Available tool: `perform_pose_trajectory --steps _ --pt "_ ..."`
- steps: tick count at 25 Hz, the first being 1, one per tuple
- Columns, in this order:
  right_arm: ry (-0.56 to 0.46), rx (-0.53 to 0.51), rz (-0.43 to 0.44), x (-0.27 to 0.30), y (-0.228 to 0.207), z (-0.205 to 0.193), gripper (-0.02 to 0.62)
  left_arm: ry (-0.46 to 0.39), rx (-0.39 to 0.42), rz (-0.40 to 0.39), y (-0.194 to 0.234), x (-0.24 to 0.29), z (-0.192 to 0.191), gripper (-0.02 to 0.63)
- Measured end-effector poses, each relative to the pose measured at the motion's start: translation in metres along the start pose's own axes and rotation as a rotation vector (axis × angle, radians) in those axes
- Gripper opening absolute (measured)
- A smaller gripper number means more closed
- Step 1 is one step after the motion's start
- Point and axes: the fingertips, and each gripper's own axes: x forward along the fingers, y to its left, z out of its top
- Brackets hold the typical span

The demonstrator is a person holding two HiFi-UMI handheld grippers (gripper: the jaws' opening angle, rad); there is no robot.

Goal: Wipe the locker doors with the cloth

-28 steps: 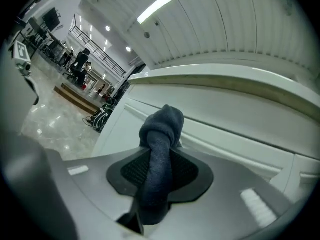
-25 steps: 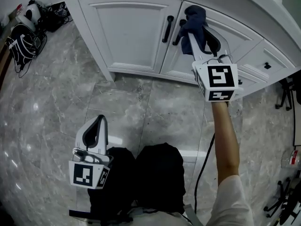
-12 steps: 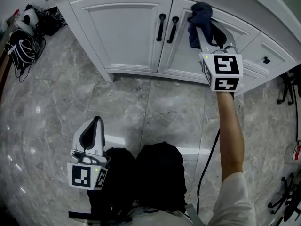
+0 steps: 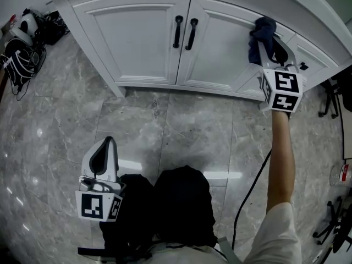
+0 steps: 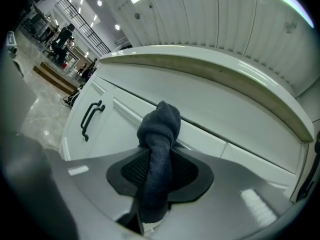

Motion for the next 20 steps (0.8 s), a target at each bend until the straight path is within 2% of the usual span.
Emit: perform_pose_trajectory --steps 6,9,12,15,20 --pt "0.03 0.017 -0.049 -0.009 -0.021 -0.015 0.106 0.002 -0.001 -0.008 -0.004 0.001 -0.001 0.002" --pt "0.008 0.063 -0.027 -0.015 -0.013 -0.008 0.104 0.0 -0.003 -0.006 -0.003 0.001 -0.001 0.002" --pt "-0.073 0.098 0.06 -0.02 0.022 0.01 0.104 0.002 -0.004 -0.003 -0.002 0.0 -0.001 0.002" --pt "-0.13 0.059 0.146 -0.014 0.073 0.027 0.104 0.005 -0.003 -0.001 -0.002 0.001 -0.002 0.002" --pt "-0.152 0.046 0.262 0.014 0.144 0.046 0.104 0.013 0.002 0.008 -0.002 -0.001 -0.002 0.002"
